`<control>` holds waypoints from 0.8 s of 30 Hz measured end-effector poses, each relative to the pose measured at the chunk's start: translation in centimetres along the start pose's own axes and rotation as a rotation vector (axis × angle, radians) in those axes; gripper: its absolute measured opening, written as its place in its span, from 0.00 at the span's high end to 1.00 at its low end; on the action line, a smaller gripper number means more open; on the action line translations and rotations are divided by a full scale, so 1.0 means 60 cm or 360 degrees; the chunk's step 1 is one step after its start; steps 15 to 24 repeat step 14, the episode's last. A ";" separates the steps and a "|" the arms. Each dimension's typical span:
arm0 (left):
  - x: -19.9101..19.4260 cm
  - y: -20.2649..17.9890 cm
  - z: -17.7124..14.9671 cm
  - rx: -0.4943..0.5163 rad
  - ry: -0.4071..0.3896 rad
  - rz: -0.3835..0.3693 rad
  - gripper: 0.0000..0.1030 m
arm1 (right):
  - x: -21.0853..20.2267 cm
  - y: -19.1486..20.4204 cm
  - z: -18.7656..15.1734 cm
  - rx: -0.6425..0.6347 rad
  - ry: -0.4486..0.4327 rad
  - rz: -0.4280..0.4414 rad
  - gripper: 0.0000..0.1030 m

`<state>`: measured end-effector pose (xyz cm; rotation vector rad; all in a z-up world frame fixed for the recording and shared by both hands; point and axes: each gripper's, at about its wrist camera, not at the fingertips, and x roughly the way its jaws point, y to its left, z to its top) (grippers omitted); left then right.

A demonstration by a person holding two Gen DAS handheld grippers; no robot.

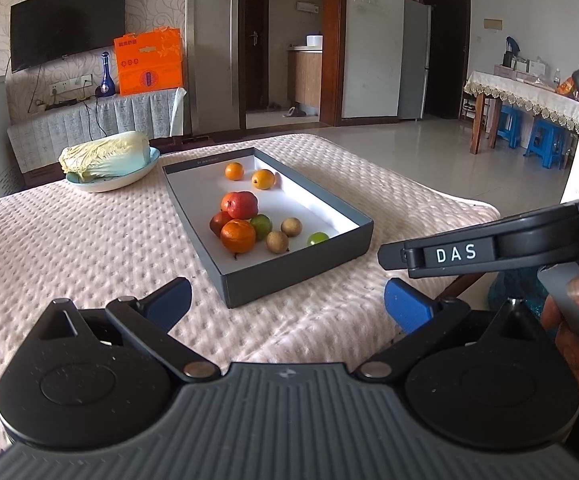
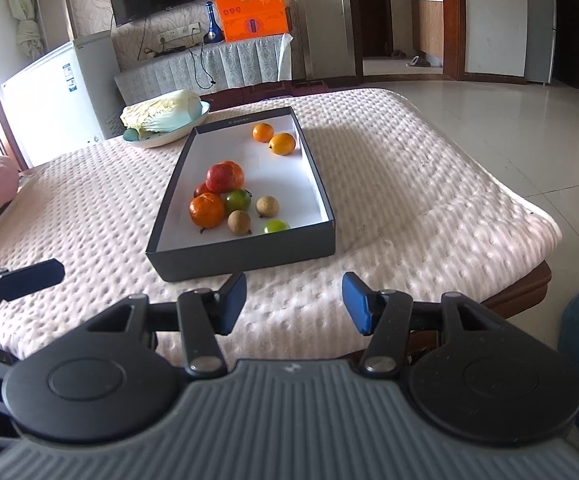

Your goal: Organize fruits

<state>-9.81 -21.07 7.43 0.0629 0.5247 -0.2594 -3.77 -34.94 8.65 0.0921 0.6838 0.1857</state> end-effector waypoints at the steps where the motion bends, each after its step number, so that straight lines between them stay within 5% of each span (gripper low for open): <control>1: 0.000 0.000 0.000 -0.0006 -0.0004 -0.0004 0.00 | 0.000 0.000 0.000 -0.0001 0.0000 0.0002 0.46; 24: 0.002 -0.006 -0.001 0.0008 -0.0024 0.0006 0.00 | 0.005 0.000 -0.001 -0.0017 0.0012 -0.0016 0.46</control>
